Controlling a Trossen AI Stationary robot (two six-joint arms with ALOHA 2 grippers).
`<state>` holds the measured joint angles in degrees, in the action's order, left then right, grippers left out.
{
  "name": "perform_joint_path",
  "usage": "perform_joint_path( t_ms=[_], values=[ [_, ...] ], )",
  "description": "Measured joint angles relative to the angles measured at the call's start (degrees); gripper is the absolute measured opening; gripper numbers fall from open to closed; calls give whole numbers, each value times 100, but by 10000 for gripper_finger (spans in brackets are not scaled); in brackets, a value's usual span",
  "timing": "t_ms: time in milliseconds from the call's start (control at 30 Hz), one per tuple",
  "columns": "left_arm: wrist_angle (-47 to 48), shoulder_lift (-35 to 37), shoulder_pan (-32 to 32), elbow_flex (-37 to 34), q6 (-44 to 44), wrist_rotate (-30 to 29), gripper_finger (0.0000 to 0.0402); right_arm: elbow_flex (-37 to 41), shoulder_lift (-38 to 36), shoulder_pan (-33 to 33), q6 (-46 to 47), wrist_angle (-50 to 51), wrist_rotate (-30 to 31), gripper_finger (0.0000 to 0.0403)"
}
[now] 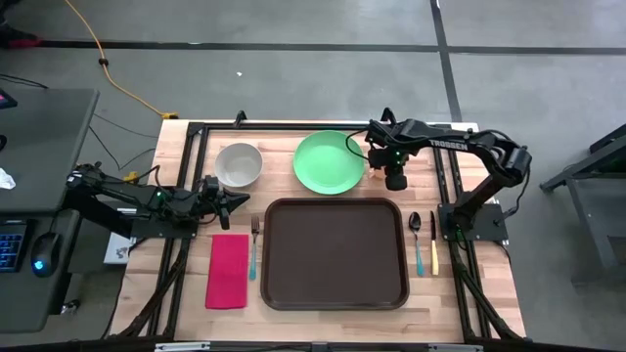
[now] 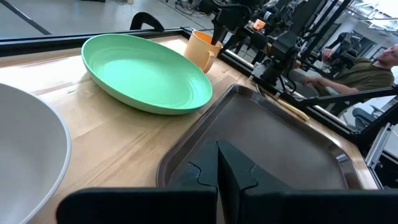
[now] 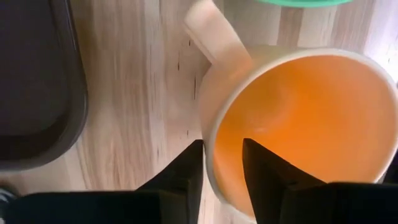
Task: Set up tray
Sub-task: Put the white cup on the brown serving tray
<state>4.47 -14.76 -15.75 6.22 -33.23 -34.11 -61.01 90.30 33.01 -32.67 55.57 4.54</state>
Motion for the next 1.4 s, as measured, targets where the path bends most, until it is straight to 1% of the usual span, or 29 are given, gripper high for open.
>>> perform_joint_path(
  t_ms=[133,267,333,467,667,1033,1200,1400],
  values=[
    [-2,1,1,0,-2,-2,31,0,0,0,2,-4,0,61],
    [-2,0,1,0,-2,-4,31,0,0,0,2,-13,-26,19],
    [-4,0,1,0,-4,-4,31,0,0,0,4,-6,-30,5],
    [-8,0,1,0,-8,-10,31,0,0,-2,98,24,99,5],
    [-114,-1,-2,0,-17,-42,31,0,0,-2,306,254,133,1],
    [-186,-1,1,0,-84,-146,31,0,0,-7,731,878,94,0],
    [-185,-1,0,0,-153,-146,31,-2,-4,-12,860,951,-40,0],
    [-183,-1,-1,0,-155,-146,31,-123,-220,-214,1010,962,-47,0]
  ],
)
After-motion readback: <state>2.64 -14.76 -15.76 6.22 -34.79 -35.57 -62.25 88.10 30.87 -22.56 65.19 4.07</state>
